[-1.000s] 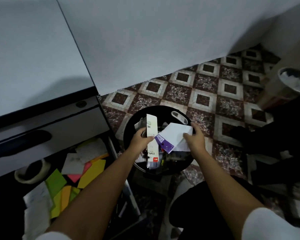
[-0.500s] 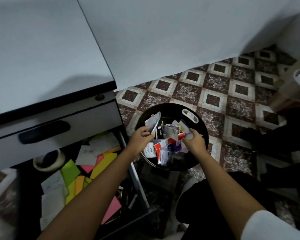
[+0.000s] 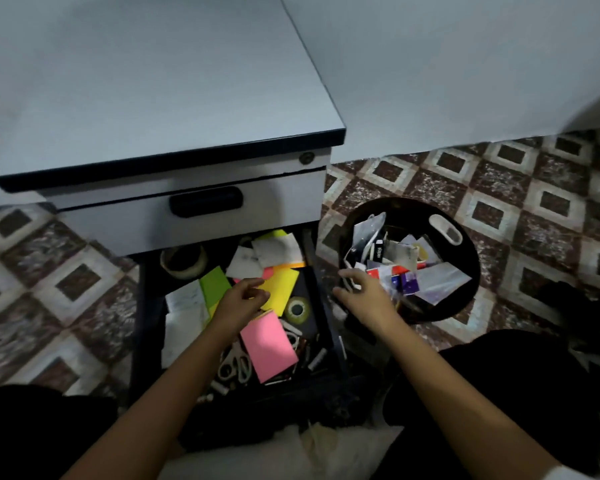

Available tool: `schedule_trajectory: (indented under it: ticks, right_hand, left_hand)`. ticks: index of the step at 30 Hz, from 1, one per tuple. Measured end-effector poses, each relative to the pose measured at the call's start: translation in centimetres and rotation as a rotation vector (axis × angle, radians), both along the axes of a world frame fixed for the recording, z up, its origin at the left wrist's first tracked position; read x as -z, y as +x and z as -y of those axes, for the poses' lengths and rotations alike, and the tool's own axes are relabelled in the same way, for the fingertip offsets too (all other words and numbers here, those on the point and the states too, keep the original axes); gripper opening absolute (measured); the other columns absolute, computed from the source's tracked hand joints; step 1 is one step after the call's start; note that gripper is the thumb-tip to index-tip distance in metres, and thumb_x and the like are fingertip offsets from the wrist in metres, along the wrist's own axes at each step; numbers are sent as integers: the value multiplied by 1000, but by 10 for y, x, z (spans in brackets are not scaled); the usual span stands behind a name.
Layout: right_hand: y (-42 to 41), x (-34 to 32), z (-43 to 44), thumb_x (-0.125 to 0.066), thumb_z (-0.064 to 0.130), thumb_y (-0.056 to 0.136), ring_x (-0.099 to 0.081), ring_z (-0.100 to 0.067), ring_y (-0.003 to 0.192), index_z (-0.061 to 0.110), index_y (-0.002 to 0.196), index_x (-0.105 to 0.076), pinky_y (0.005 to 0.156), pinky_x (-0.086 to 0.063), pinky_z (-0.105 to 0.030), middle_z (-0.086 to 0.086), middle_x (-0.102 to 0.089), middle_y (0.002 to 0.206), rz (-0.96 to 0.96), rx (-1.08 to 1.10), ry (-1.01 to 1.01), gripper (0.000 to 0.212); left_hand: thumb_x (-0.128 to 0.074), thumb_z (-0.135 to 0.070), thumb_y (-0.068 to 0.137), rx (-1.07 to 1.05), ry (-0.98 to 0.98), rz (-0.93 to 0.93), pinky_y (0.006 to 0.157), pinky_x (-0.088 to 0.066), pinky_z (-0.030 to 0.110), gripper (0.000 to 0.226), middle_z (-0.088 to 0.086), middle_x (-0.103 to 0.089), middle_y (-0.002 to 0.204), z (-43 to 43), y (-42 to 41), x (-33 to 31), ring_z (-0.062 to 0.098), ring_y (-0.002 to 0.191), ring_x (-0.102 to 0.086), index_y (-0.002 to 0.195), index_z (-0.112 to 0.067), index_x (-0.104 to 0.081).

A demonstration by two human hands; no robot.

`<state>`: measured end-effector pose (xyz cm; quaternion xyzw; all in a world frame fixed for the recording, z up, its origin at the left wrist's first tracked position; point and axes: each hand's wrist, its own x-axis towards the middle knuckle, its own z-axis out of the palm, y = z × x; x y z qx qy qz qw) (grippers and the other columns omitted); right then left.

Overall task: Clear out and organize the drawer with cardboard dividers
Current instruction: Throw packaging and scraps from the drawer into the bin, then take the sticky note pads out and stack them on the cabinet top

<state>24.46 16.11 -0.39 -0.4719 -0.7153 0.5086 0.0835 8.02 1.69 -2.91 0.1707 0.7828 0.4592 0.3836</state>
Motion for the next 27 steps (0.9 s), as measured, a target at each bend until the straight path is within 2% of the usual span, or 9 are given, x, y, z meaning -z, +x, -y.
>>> schedule_trajectory:
  ticks: [2, 4, 8, 10, 13, 17, 21, 24, 27]
  right_hand:
    - [-14, 9, 23, -67, 11, 83, -59, -20, 98, 7, 116, -61, 83, -44, -27, -8, -64, 105, -3, -116, -24, 34]
    - [-26, 19, 42, -68, 12, 82, -59, -17, 93, 8, 111, -64, 84, -46, -30, -6, -65, 100, 25, -226, -37, 30]
    - [-42, 39, 69, -64, 14, 85, -58, -19, 106, 8, 120, -60, 71, -35, -18, -9, -61, 118, 164, -391, -62, 35]
    - [-46, 48, 79, -61, 17, 87, -56, -24, 114, 9, 129, -52, 75, -37, -18, -10, -57, 126, 255, -436, -46, 44]
    - [-54, 65, 93, -62, 24, 87, -52, -32, 118, 8, 131, -46, 92, -45, -33, -16, -52, 131, 363, -412, 30, 50]
    - [-65, 70, 111, -63, 35, 86, -42, -37, 124, 8, 130, -38, 95, -41, -42, -15, -44, 134, 549, -363, 181, 58]
    - [-73, 76, 116, -65, 27, 84, -50, -35, 118, 8, 119, -43, 92, -43, -42, -15, -54, 125, 519, -249, 144, 46]
    - [-75, 78, 113, -56, 12, 87, -57, -35, 110, 5, 119, -51, 84, -45, -36, -18, -61, 117, 371, -254, 118, 33]
    - [-75, 73, 103, -49, 7, 90, -56, -35, 109, 3, 125, -54, 82, -44, -33, -21, -61, 117, 296, -303, 104, 35]
  left_hand:
    - [-55, -7, 93, -22, -52, -28, 51, -43, 13, 28, 2, -58, 84, 22, -7, 4, 8, 68, -52, 121, -6, -54]
    - [-56, -13, 93, -30, -108, -55, 54, -40, 20, 30, 2, -58, 85, 41, -13, 11, 11, 65, -52, 122, -8, -55]
    - [-58, -15, 91, -57, -187, -40, 57, -39, 28, 35, 8, -60, 95, 73, -16, 24, 20, 61, -51, 125, -8, -53]
    - [-60, -17, 90, -69, -217, -43, 64, -41, 29, 36, 16, -61, 107, 82, -16, 30, 25, 70, -54, 125, -8, -54]
    - [-61, -16, 90, -107, -244, -17, 68, -42, 28, 37, 17, -61, 105, 94, -16, 40, 26, 77, -56, 125, -6, -54]
    - [-58, -15, 91, -101, -279, 6, 78, -41, 26, 36, 17, -60, 119, 101, -13, 49, 29, 104, -58, 125, -7, -55]
    - [-60, -15, 90, -61, -274, 24, 82, -41, 25, 36, 16, -60, 120, 98, -8, 52, 28, 111, -57, 125, -5, -55]
    - [-59, -16, 91, -38, -264, 7, 85, -41, 24, 37, 16, -59, 122, 97, -7, 52, 27, 112, -56, 126, -7, -54]
    - [-54, -15, 93, -8, -244, -61, 75, -39, 21, 34, 16, -59, 122, 92, -8, 48, 26, 104, -57, 127, -9, -54]
